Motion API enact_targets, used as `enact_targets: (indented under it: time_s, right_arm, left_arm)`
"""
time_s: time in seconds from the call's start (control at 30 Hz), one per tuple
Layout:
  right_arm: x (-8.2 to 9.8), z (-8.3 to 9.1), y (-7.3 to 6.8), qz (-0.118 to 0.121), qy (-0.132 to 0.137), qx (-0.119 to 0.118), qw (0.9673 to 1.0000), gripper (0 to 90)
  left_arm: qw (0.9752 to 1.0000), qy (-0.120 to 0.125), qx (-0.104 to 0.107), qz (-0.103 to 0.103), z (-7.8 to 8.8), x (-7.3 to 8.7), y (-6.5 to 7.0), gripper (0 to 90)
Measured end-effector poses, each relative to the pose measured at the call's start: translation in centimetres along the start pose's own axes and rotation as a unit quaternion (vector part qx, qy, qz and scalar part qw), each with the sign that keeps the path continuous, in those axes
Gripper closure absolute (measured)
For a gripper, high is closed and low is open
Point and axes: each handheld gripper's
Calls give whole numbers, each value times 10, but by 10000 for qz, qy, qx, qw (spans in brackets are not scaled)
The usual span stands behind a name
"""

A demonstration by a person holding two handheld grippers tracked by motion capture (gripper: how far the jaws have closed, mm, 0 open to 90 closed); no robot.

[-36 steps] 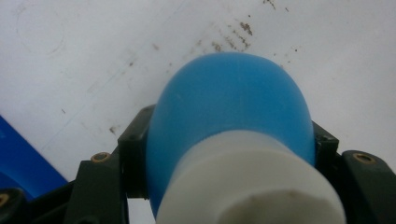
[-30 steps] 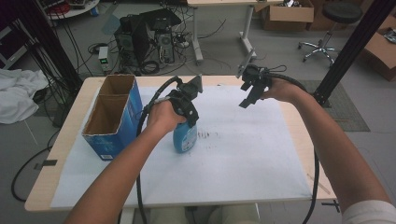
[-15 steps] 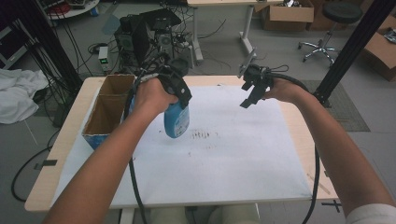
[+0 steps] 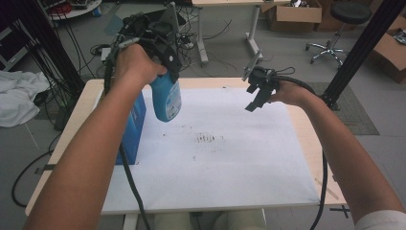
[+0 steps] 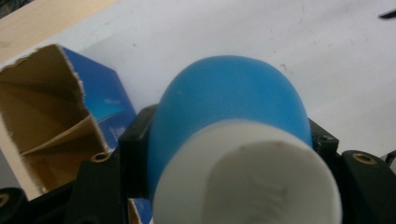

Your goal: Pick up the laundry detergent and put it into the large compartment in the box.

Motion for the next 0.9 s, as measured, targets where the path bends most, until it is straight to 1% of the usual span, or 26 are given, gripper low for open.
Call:
enact_targets:
  time_s: [0.03, 0.07, 0.1, 0.13, 0.2, 0.27, 0.3, 0.33, 0.37, 0.4, 0.43, 0.47, 0.5, 0.53, 0.6, 0.63, 0.67, 0.7, 0.73, 0.77, 0.8, 0.87, 0.9]
  right_arm:
    - [0, 0, 0, 5, 7, -8, 10000, 172]
    - [-1, 0, 0, 17, 1, -7, 10000, 173]
    - [-1, 0, 0, 15, 5, -3, 10000, 173]
    - [-1, 0, 0, 15, 5, -3, 10000, 173]
    - [0, 1, 0, 6, 19, 3, 10000, 173]
    - [1, 1, 0, 3, 14, -1, 10000, 173]
    - [1, 2, 0, -3, 22, -1, 10000, 172]
    - [1, 2, 0, -3, 22, -1, 10000, 172]
    - [1, 2, 0, -3, 15, 0, 10000, 173]
    - [2, 2, 0, 9, 29, 4, 10000, 172]
    - [2, 2, 0, 1, 19, 5, 10000, 172]
    - [2, 2, 0, 7, 20, 5, 10000, 172]
    - [2, 2, 0, 7, 20, 5, 10000, 172]
    - [2, 2, 0, 5, 9, 7, 10000, 172]
    - [2, 2, 0, 3, 0, -4, 10000, 172]
    - [2, 2, 0, 3, 0, -4, 10000, 172]
    - [1, 2, 0, 25, 6, -5, 10000, 172]
    - [1, 2, 0, 25, 6, -5, 10000, 172]
    - [1, 2, 0, 29, 8, -12, 10000, 173]
    - [1, 2, 0, 29, 8, -12, 10000, 173]
    - [1, 2, 0, 26, -10, -4, 10000, 172]
    - [1, 2, 0, 24, -7, -5, 10000, 173]
    - [1, 2, 0, 14, -9, 2, 10000, 173]
  left_arm:
    - [10000, 42, -17, 68, 3, 0, -2, 377]
    - [9999, 14, -31, 109, 7, 1, -5, 377]
    - [9997, 50, -76, 211, 11, 2, -11, 377]
    - [9997, 50, -76, 211, 11, 2, -11, 377]
    - [9993, 73, -78, 362, 15, 4, -17, 377]
    - [9988, 81, -95, 471, 19, 6, -24, 377]
    - [9981, 77, -95, 600, 22, 9, -30, 377]
    - [9981, 77, -95, 600, 22, 9, -30, 377]
    - [9976, 95, -94, 675, 23, 11, -34, 377]
    - [9967, 94, -112, 795, 26, 14, -41, 377]
    - [9967, 94, -112, 795, 26, 14, -41, 377]
    - [9958, 99, -144, 904, 28, 18, -47, 378]
    - [9958, 99, -144, 904, 28, 18, -47, 377]
    - [9951, 88, -188, 968, 31, 21, -54, 377]
    - [9942, 104, -228, 1047, 34, 25, -60, 378]
    - [9942, 104, -228, 1047, 34, 25, -60, 377]
    - [9933, 106, -251, 1125, 36, 29, -65, 377]
    - [9933, 106, -251, 1125, 36, 29, -65, 378]
    - [9929, 107, -259, 1159, 37, 31, -68, 378]
    - [9924, 113, -271, 1197, 38, 33, -71, 378]
    - [9913, 109, -292, 1281, 39, 37, -76, 378]
    - [9909, 109, -314, 1306, 40, 38, -79, 378]
    - [9901, 101, -352, 1357, 41, 42, -83, 378]
Point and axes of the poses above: each handheld gripper's, and its own axes: z roughly backward along the jaws, x roughly out of its underside, y roughly to its right, and after that the axes turned 8 degrees about -y, right-handed
